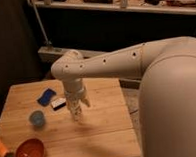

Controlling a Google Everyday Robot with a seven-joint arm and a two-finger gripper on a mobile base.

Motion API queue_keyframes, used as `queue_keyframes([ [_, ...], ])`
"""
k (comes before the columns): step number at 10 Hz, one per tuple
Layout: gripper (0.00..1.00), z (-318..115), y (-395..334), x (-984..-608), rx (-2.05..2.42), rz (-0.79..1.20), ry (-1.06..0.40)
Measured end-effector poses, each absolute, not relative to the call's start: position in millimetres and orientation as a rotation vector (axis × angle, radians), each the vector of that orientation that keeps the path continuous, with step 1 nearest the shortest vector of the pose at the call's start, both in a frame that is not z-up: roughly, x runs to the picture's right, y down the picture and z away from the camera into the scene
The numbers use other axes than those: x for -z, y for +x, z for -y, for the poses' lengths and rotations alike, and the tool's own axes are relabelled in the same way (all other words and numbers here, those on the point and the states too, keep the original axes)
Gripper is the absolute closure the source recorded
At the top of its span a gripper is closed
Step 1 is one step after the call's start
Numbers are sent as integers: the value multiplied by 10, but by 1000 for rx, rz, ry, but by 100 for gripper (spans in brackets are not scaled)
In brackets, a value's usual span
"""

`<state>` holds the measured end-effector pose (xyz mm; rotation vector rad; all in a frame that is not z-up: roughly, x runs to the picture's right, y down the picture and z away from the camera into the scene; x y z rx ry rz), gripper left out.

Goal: Move the arm in a circular motion

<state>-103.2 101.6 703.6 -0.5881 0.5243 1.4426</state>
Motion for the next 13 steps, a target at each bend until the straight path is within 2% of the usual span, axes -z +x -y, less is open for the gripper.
queue_keyframes([
  [6, 35, -1009, -1026, -6979, -1446, -511, -584],
  [13, 35, -1178, -886, -6493, -1391, -454, -535],
])
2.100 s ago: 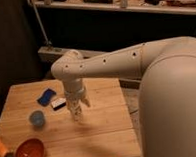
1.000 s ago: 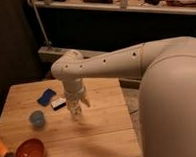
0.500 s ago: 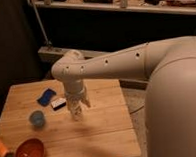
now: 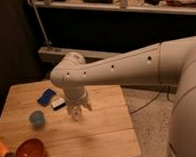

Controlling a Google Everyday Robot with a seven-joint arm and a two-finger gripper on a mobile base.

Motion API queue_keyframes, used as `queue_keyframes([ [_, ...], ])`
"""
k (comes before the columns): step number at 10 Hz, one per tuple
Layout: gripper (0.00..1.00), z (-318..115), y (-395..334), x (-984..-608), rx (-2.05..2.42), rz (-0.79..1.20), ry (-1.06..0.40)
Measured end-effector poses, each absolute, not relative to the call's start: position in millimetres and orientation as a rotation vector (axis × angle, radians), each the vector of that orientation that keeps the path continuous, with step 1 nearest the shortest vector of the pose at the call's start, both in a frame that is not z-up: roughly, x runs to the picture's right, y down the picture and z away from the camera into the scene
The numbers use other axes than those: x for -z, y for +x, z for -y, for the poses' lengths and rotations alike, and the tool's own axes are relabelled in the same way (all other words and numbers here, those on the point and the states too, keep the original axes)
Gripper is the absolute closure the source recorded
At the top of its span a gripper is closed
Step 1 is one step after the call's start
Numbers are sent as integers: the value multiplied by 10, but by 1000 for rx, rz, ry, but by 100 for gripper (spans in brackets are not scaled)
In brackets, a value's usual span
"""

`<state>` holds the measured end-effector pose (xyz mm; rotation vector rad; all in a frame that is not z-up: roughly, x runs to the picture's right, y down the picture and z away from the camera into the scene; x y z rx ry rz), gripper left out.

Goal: Move the arm in a circular motion

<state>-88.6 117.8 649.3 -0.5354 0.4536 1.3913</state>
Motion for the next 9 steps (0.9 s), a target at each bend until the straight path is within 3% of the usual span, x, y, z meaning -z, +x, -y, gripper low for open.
queue_keyframes([
  [9, 35, -1270, 520, -6404, -1597, -547, -459],
])
